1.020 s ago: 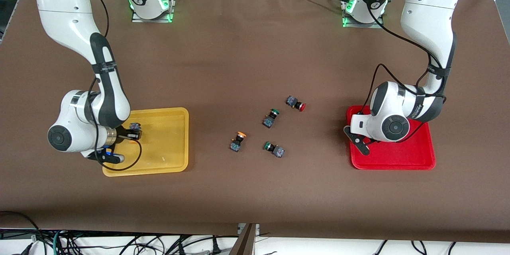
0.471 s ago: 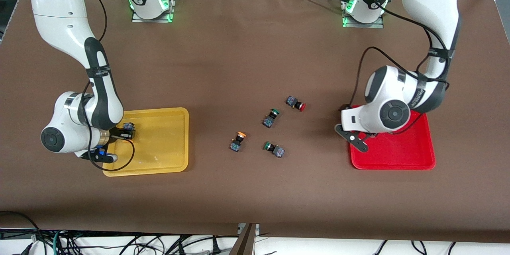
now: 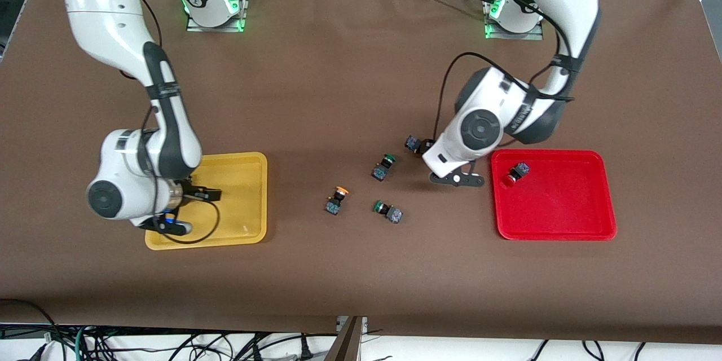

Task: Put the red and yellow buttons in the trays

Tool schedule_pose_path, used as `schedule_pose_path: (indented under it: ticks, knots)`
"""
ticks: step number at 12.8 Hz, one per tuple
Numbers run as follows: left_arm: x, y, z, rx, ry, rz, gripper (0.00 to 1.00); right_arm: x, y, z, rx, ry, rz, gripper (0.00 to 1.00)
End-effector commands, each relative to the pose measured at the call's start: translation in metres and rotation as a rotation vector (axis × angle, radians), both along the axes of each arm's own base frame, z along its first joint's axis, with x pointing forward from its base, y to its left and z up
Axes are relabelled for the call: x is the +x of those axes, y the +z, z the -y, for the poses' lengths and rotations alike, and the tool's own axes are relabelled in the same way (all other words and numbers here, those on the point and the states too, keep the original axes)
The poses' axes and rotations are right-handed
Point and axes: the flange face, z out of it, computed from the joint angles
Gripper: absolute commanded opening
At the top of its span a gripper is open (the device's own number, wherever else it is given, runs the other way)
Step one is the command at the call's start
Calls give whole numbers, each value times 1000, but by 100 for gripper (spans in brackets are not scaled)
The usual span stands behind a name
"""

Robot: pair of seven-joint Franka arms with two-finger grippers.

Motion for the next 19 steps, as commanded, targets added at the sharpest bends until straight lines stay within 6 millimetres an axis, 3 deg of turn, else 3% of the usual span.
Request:
schedule_pose_path:
  ticks: [1, 5, 8, 11, 12, 13, 17, 18, 19]
  knots:
    - [-5, -12, 9, 48, 172, 9, 100, -18, 9, -77, 4, -160, -24, 100]
    - [-32, -46, 31, 116, 602, 70, 100, -47, 10, -195, 11, -400, 43, 100]
    - [-62, -83, 39, 83, 720, 116, 100, -65, -4, -262, 46, -421, 184, 100]
    - [-68, -93, 38, 58, 722, 130, 100, -58, -8, -269, 86, -410, 286, 100]
    - [-69, -97, 38, 62, 720, 127, 95, -55, -10, -271, 94, -388, 333, 100]
    - [-70, -99, 39, 64, 719, 125, 71, -51, -7, -273, 104, -368, 378, 100]
    - [-67, -103, 36, 65, 716, 120, 15, -37, -12, -291, 91, -286, 456, 100]
    - [-65, -99, 36, 65, 715, 120, 8, -38, -19, -293, 87, -281, 453, 100]
    - [-62, -94, 34, 60, 718, 126, 7, -41, -31, -297, 85, -267, 457, 100]
